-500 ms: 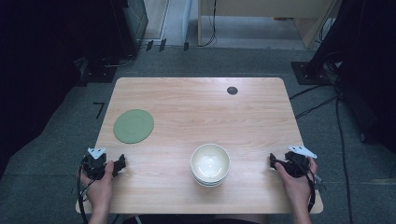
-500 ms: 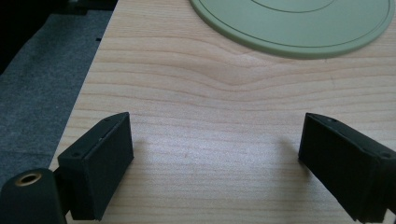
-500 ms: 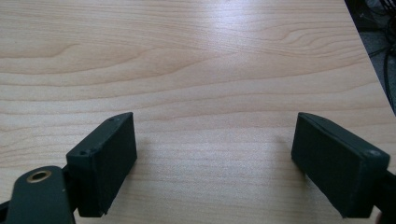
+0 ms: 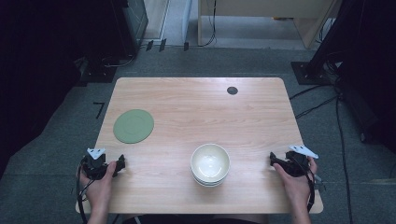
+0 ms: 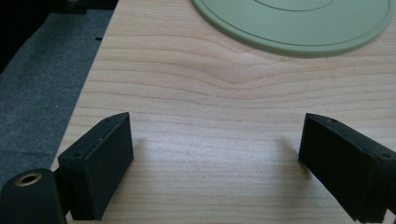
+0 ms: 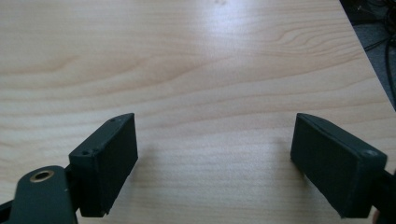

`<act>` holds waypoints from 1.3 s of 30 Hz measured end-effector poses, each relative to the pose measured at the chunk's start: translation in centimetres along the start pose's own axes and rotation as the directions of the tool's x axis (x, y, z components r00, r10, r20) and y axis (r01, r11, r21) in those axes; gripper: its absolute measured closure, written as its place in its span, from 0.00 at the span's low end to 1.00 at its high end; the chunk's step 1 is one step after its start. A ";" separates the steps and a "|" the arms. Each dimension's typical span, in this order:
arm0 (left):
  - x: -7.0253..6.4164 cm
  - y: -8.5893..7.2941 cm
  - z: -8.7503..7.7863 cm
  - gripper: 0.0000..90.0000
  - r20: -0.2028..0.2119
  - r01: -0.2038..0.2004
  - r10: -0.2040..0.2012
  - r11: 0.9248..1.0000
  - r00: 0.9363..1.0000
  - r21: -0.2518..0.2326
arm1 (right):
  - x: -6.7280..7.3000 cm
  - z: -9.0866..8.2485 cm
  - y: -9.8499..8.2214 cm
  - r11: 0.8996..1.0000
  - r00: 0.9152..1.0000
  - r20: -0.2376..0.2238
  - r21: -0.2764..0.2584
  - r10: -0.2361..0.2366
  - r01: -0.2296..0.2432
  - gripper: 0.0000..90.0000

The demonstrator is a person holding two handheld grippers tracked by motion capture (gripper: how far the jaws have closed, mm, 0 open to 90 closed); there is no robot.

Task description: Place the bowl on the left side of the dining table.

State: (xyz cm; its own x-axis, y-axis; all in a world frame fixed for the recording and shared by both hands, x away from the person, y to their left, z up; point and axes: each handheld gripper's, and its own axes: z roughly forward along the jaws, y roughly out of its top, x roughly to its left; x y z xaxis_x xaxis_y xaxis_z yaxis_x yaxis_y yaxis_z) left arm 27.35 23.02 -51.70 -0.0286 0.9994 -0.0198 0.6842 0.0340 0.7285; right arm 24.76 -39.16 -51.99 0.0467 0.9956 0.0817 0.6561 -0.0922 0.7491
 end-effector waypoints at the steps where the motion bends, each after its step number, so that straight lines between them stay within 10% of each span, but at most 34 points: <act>1: 0.1 0.1 0.0 0.10 0.004 0.016 -0.016 1.000 1.000 -0.002 | 0.2 -0.2 0.2 1.000 1.000 0.002 -0.011 -0.001 0.001 0.16; 13: -1.3 1.5 -1.2 0.11 0.033 0.002 0.000 0.998 0.999 -0.057 | 3.3 -2.9 2.5 0.993 0.997 -0.068 -0.120 -0.025 0.017 0.16; 39: -3.2 2.8 -2.7 0.11 0.096 -0.024 0.033 0.995 0.995 -0.097 | 7.4 -5.0 3.9 0.987 0.972 -0.227 -0.157 -0.064 0.028 0.17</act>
State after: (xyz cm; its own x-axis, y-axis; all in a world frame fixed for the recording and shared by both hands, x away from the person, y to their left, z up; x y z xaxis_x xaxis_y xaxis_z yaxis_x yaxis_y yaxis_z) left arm 27.39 19.90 -47.80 0.0645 0.9960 -0.0614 0.6108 0.0092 0.7918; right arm 23.88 -32.23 -45.17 -0.1677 0.9691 0.1808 0.5311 -0.0657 0.8448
